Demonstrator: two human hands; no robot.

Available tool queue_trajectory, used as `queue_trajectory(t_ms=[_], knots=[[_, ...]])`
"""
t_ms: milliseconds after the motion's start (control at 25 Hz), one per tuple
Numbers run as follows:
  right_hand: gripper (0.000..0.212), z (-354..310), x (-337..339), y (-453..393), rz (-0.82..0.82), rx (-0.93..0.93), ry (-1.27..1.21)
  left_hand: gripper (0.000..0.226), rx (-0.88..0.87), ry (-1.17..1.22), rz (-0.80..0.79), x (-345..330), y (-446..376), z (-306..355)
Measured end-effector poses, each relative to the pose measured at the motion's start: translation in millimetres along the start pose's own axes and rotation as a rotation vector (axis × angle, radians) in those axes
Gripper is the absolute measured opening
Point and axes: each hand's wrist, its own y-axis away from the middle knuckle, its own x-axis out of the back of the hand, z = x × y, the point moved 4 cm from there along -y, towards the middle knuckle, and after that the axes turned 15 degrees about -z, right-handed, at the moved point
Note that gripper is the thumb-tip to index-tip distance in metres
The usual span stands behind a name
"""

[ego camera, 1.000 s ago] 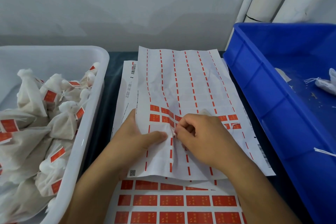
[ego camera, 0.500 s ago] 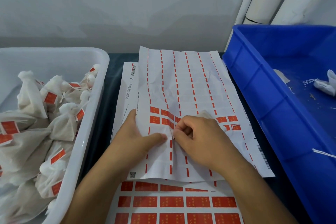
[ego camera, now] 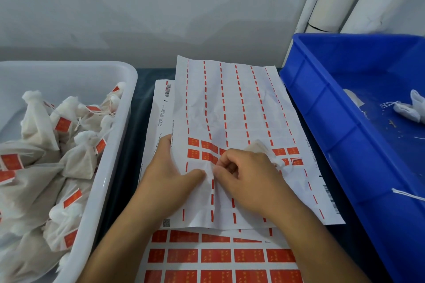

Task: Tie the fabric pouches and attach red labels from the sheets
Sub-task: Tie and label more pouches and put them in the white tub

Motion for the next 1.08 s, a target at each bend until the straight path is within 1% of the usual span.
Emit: queue_trajectory(t_ms=[120, 280, 320, 400, 520, 600, 680, 880, 1080], knots=[[0.013, 1, 2, 0, 0.005, -0.004, -0.002, 0.081, -0.011, -0.022, 0.003, 1, 3, 3], [0.012, 4, 9, 2, 0.007, -0.026, -0.010, 0.109, -0.138, -0.034, -0.005, -1, 8, 7], [0.011, 5, 10, 2, 0.006, -0.031, -0.032, 0.112, -0.161, -0.043, -0.007, -1, 9, 7], [0.013, 6, 12, 2, -0.004, -0.039, -0.066, 0.107, -0.173, -0.052, -0.022, -1, 10, 7], [0.017, 4, 10, 3, -0.026, -0.051, -0.048, 0.086, -0.151, -0.066, -0.053, -1, 7, 5], [0.015, 5, 10, 2, -0.020, -0.053, -0.065, 0.073, -0.128, -0.086, -0.064, -1, 5, 3], [0.014, 8, 10, 1, -0.024, -0.060, -0.075, 0.065, -0.102, -0.091, -0.069, -2, 2, 0], [0.018, 9, 3, 1, -0.102, -0.040, -0.045, 0.062, -0.079, -0.085, -0.052, -1, -3, -8], [0.013, 7, 6, 1, -0.093, -0.009, -0.037, 0.052, -0.038, -0.025, -0.033, 1, -5, -8]])
